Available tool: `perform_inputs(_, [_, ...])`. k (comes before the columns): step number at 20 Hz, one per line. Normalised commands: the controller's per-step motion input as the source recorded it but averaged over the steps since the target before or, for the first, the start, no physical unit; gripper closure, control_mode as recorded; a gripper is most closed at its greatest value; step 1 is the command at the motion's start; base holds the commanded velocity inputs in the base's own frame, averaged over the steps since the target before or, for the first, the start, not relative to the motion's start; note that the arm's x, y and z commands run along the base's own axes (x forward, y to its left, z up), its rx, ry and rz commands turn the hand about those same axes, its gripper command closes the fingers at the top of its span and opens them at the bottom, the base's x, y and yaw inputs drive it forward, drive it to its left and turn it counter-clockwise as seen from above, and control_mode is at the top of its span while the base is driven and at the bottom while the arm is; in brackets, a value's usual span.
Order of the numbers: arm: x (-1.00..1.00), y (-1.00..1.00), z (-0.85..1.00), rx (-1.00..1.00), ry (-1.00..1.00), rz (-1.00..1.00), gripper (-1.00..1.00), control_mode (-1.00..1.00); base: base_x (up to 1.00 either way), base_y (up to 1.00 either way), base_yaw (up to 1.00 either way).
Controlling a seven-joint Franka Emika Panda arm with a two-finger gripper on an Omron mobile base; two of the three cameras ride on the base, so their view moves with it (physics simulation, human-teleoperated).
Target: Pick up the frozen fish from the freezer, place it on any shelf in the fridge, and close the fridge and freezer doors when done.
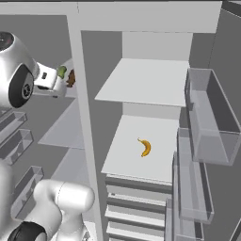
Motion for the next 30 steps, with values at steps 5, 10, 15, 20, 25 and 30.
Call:
perform_inputs(5, [0.77, 0.13, 0.33, 0.00, -0.15, 0.00, -1.00, -1.00, 0.00, 0.00, 0.00])
perform_inputs(10, [0.82, 0.13, -0.14, 0.00, 0.00, 0.00, -1.00, -1.00, 0.00, 0.00, 0.00])
perform_inputs(15, [0.87, 0.01, -0.39, -0.03, 0.03, 0.02, -1.00, -1.00, 0.00, 0.00, 0.00])
perform_inputs(20, [0.76, 0.00, -0.22, -0.10, 0.01, 0.06, -1.00, -1.00, 0.00, 0.00, 0.00])
perform_inputs(25, [0.80, 0.11, -0.27, -0.07, 0.02, 0.01, -1.00, -1.00, 0.00, 0.00, 0.00])
perform_inputs(30, [0.79, 0.34, -0.15, -0.02, 0.08, 0.00, -1.00, -1.00, 0.00, 0.00, 0.00])
